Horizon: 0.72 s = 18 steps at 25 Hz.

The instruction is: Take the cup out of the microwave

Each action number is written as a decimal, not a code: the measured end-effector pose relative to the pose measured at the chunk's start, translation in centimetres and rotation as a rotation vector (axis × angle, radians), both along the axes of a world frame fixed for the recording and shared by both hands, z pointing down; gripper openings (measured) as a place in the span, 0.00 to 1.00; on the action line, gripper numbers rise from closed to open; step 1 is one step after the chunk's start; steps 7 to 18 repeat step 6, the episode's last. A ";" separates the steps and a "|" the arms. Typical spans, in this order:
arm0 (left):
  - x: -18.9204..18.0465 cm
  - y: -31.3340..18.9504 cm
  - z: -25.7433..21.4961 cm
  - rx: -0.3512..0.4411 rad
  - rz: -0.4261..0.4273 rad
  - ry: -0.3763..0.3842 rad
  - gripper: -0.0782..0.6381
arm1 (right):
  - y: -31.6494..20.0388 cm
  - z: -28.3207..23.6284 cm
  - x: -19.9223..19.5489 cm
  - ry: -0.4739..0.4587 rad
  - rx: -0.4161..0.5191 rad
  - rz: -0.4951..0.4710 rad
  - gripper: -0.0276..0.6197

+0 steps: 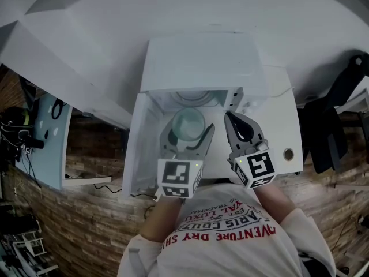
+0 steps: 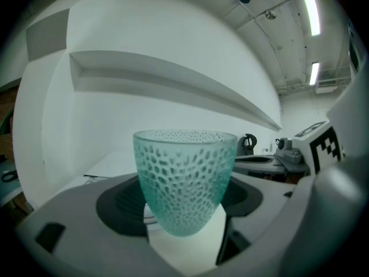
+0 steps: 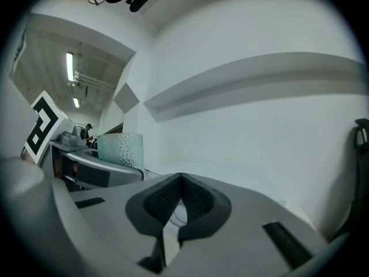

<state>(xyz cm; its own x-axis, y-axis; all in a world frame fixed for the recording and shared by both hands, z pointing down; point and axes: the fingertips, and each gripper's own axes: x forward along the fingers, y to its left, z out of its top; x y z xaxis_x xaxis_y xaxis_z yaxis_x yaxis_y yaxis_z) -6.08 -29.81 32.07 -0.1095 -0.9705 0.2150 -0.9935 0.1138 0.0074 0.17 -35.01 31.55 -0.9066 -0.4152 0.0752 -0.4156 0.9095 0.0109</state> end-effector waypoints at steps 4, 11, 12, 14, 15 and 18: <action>-0.1 0.2 0.1 0.002 -0.005 0.010 0.62 | 0.4 0.2 -0.1 0.003 -0.002 -0.003 0.05; -0.3 0.3 0.2 0.000 -0.007 0.013 0.62 | 0.7 0.3 -0.2 0.004 -0.002 -0.007 0.05; -0.3 0.3 0.2 0.000 -0.007 0.013 0.62 | 0.7 0.3 -0.2 0.004 -0.002 -0.007 0.05; -0.3 0.3 0.2 0.000 -0.007 0.013 0.62 | 0.7 0.3 -0.2 0.004 -0.002 -0.007 0.05; -0.3 0.3 0.2 0.000 -0.007 0.013 0.62 | 0.7 0.3 -0.2 0.004 -0.002 -0.007 0.05; -0.3 0.3 0.2 0.000 -0.007 0.013 0.62 | 0.7 0.3 -0.2 0.004 -0.002 -0.007 0.05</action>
